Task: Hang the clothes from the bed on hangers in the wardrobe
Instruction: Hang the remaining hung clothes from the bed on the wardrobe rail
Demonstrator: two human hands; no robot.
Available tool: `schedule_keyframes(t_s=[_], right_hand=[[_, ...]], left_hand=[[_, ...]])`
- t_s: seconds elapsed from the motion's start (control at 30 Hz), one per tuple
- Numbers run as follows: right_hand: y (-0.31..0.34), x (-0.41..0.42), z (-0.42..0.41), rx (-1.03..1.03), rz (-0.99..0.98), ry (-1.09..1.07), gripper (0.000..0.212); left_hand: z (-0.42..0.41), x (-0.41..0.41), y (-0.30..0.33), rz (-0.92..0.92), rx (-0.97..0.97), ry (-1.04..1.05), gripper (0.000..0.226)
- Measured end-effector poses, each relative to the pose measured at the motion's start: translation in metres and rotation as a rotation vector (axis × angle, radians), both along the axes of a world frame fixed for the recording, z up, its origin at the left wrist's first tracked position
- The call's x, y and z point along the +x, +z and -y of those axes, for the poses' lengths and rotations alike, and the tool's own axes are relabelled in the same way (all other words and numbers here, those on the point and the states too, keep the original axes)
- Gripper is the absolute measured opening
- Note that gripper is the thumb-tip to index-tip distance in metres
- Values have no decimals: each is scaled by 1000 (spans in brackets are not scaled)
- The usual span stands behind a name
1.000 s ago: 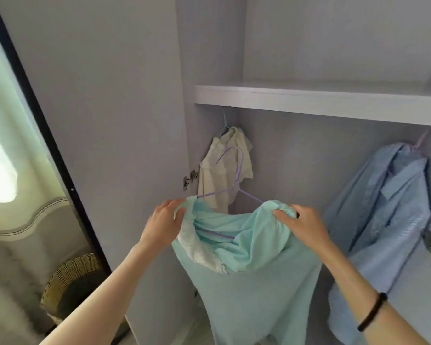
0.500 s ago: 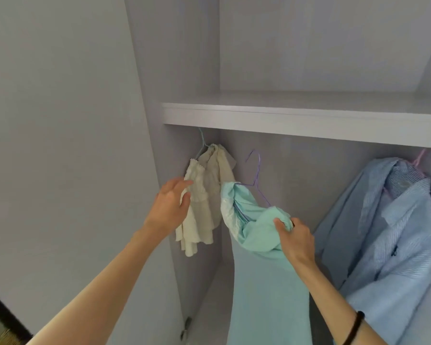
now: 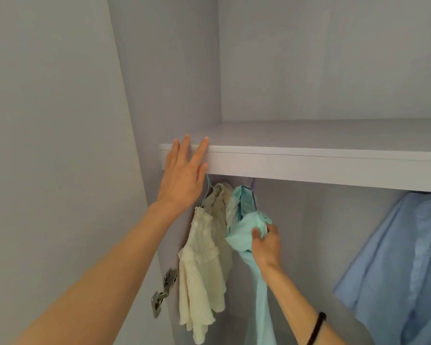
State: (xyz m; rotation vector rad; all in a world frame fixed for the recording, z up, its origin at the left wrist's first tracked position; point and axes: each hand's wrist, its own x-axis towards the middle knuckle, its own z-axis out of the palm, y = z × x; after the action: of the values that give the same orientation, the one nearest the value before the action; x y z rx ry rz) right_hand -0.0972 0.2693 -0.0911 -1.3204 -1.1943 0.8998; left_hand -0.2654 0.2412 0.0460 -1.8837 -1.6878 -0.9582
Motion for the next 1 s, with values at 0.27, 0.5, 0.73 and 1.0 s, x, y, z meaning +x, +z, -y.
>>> schedule_keyframes(t_s=[0.27, 0.5, 0.73, 1.0], right_hand=[[7, -46, -53, 66, 5, -24, 30], [-18, -69, -72, 54, 93, 18, 32], [-19, -109, -75, 106, 298, 215, 44], [-16, -142, -79, 113, 311, 317, 37]], left_hand=[[-27, -18, 5, -109, 82, 3, 51], [-34, -17, -2, -105, 193, -20, 48], [-41, -19, -5, -73, 244, -37, 37], [-42, -19, -5, -46, 255, -61, 38]])
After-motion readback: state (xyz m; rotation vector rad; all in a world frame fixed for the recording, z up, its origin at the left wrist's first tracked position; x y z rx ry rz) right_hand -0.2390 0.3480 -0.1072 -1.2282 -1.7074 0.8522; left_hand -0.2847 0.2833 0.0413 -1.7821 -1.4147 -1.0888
